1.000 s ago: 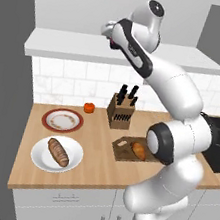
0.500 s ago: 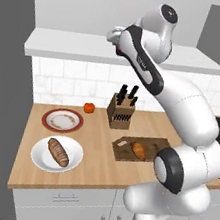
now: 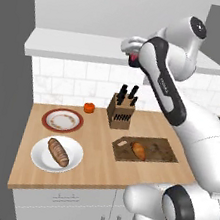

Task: From the different types of pastries on the counter, select a croissant and place it on the cutting board. Then retrieve a jar of jam from the cabinet and place it alongside the croissant on the cutting board.

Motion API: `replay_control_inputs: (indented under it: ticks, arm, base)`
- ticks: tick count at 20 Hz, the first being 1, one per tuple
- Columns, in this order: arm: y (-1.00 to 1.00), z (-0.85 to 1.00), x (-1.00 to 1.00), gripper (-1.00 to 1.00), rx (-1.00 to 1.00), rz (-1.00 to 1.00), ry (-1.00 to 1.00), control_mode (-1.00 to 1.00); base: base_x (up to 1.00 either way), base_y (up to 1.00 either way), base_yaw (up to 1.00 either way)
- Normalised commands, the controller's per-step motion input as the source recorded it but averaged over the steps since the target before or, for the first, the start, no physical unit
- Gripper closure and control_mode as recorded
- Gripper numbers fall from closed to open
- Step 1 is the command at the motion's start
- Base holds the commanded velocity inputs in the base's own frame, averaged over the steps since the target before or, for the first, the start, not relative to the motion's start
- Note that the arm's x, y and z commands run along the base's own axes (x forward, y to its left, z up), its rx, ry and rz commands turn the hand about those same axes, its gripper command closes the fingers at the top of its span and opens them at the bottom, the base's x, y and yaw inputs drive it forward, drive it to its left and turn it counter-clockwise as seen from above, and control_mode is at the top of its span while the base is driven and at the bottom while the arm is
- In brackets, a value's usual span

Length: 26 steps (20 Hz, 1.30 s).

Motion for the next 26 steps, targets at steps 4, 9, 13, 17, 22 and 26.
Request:
replay_control_inputs:
  ticks: [4,9,13,17,22,26]
  arm:
    - [-0.34,0.0,-1.0,1.0,0.02,0.02,0.0,-1.0]
    - [-0.43,0.0,-0.83,1.0,0.05,0.05,0.0,-1.0]
    - [-0.5,-0.07,-0.73,1.0,0.04,0.07,0.01,-1.0]
    - [-0.46,-0.35,-0.41,1.0,0.03,0.09,0.06,-1.0]
    - [-0.12,-0.59,0.0,1.0,0.08,0.24,0.12,-1.0]
    - [0.0,-0.63,0.2,1.0,0.08,0.38,0.03,-1.0]
  base:
    - [0.0,0.0,0.0]
    - [0.0,0.0,0.0]
    - [0.0,0.0,0.0]
    - [0.0,0.0,0.0]
    - [0.0,0.0,0.0]
    - [0.0,0.0,0.0]
